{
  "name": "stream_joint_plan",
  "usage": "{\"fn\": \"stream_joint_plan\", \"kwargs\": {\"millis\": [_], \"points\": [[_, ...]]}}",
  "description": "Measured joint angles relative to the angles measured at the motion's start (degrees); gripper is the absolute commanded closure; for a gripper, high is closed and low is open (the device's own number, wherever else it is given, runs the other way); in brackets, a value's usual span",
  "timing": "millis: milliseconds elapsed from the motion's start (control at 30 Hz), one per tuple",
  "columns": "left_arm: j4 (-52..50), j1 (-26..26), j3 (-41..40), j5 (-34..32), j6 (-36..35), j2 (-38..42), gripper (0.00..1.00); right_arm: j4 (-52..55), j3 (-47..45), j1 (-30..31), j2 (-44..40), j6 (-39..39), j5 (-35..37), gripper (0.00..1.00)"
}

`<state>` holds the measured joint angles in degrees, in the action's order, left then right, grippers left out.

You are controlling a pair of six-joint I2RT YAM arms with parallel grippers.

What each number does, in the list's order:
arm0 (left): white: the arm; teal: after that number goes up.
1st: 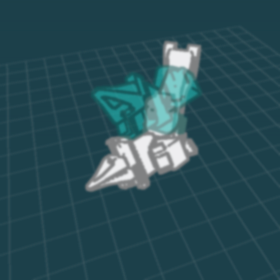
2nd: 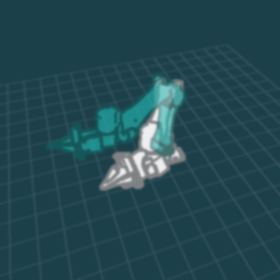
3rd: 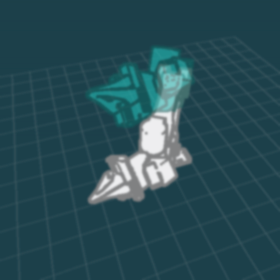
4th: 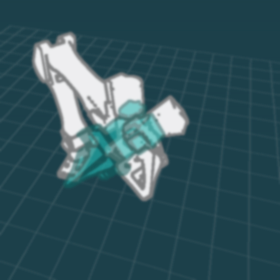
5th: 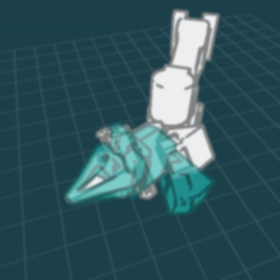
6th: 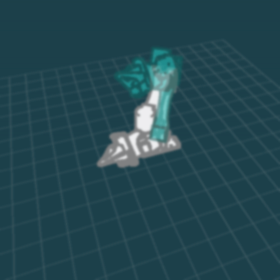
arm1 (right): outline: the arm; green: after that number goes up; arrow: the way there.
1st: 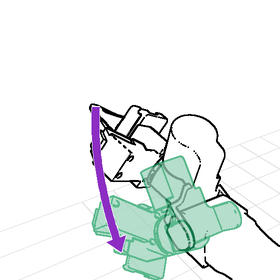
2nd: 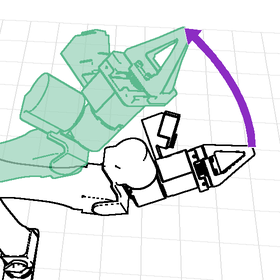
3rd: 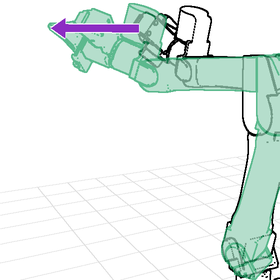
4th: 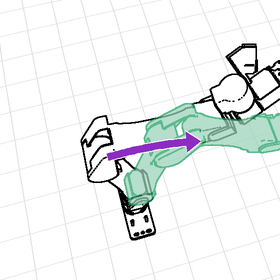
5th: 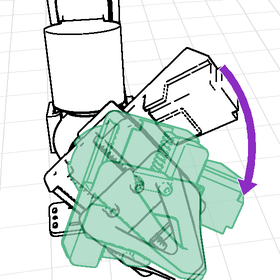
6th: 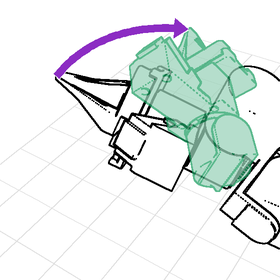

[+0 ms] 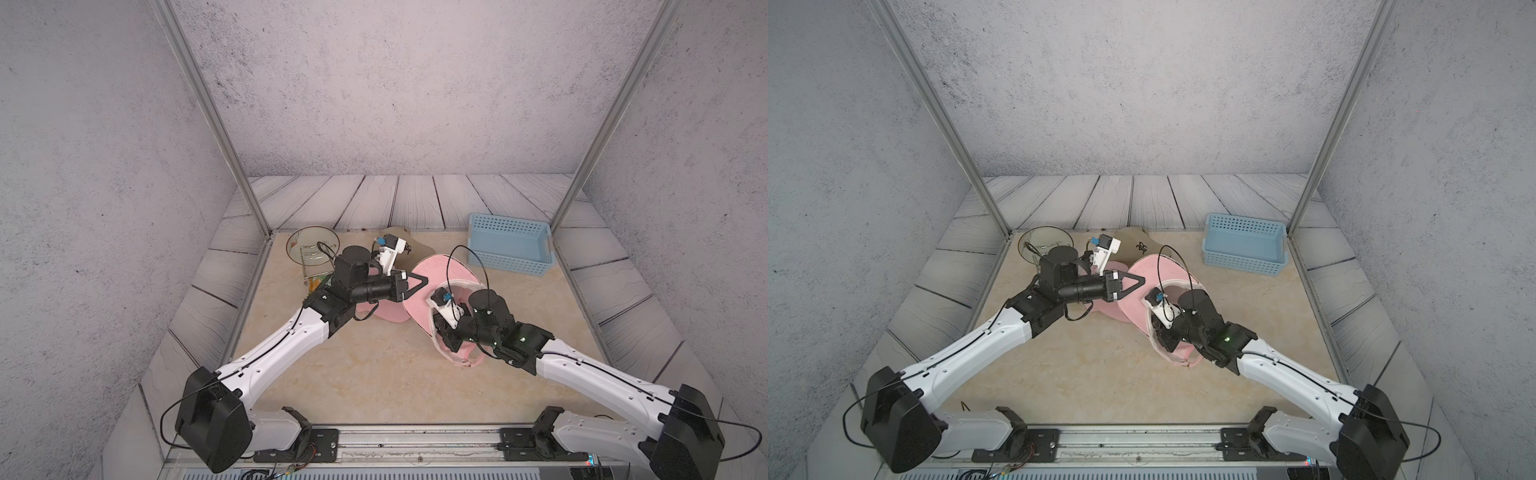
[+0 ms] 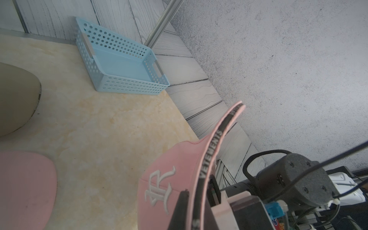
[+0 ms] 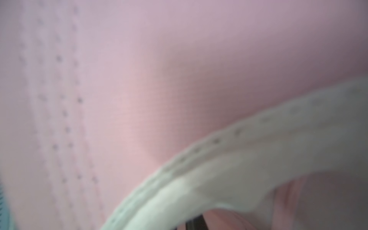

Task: Turn the baseball cap inside out
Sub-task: Turn over the baseball cap.

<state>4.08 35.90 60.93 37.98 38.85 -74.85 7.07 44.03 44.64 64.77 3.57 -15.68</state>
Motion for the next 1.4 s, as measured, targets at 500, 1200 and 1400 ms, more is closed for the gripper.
{"fn": "stream_joint_plan", "kwargs": {"millis": [500,1200,1400], "points": [[-1.3,-0.4,0.0,-2.6,-2.0,2.2,1.00,8.7,0.1,0.0,4.2,1.2,21.4,0.86],[-3.0,-0.4,0.0,-4.3,-5.5,2.5,1.00,3.1,-0.4,0.0,-4.7,-2.3,24.5,0.45],[-5.3,-0.2,0.7,-5.9,-8.7,2.3,1.00,-0.4,-0.1,-0.1,-10.0,-4.7,17.6,0.33]]}}
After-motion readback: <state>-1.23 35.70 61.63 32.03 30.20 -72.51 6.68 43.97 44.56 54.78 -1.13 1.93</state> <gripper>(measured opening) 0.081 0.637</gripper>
